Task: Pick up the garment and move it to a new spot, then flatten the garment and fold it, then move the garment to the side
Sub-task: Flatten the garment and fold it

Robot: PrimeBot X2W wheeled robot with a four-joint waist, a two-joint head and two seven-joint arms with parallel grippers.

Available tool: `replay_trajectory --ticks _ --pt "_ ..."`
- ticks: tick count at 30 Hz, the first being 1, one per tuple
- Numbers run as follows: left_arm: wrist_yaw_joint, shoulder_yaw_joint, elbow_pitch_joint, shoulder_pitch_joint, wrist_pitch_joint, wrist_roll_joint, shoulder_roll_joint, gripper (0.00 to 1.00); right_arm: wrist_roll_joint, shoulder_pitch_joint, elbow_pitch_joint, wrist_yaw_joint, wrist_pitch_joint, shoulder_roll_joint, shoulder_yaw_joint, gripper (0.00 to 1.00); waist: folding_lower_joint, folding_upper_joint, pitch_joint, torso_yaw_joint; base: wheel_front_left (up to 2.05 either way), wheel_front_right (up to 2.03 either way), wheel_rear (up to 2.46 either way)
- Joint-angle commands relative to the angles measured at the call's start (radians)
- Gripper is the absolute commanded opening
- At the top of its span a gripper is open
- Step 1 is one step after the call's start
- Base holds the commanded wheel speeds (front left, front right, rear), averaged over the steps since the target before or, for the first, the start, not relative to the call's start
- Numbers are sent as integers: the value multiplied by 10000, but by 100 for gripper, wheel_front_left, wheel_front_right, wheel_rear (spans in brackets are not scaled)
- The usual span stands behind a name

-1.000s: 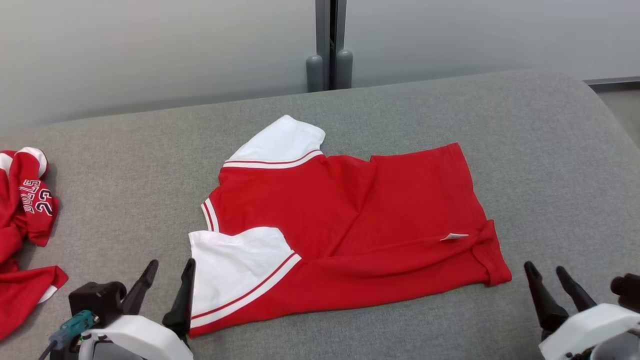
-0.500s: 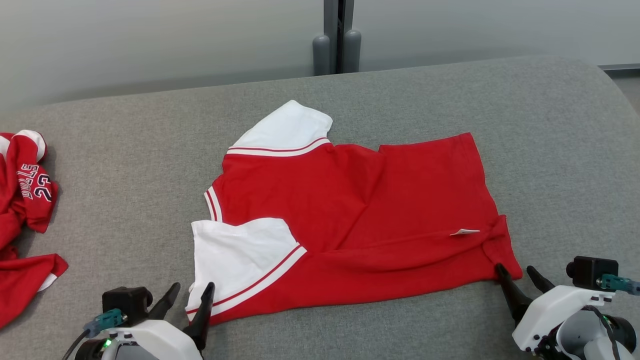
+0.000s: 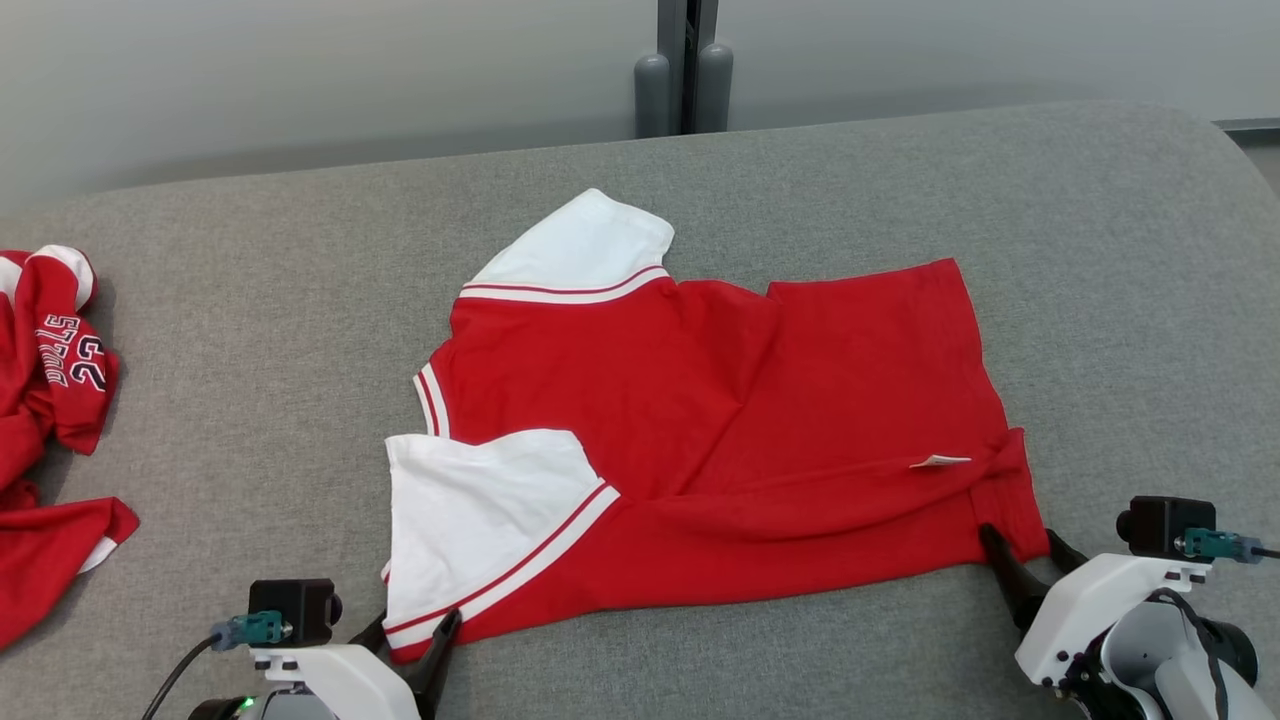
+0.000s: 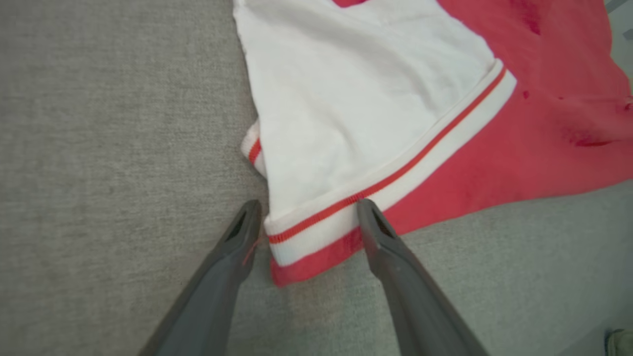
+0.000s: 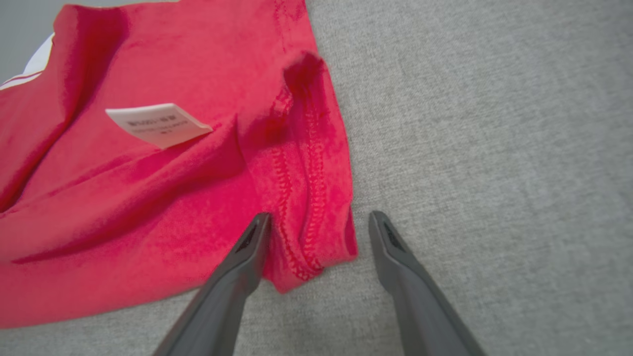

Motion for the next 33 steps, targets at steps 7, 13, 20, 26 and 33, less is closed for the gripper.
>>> replay_trajectory --ticks 7,13,20,26,33 --pt "-180 53 257 -226 246 -355 -192 0 438 -106 472 3 197 -1 552 0 0 0 -154 -9 0 0 0" --pt "-258 82 283 -253 295 -371 -168 0 698 -159 519 -2 156 -146 735 0 0 0 -242 -17 0 0 0" --pt "60 -44 -293 58 555 -283 247 0 1180 4 16 -1 577 -543 956 0 0 0 -631 2 0 0 0" --pt "405 -263 -1211 532 1112 -393 880 0 1574 600 -566 -1 1528 -986 908 0 0 0 -1048 65 0 0 0" --pt "838 -370 -2062 1062 1519 -592 1388 0 1550 1635 -1359 -2 2725 -1274 145 0 0 0 -1344 156 0 0 0"
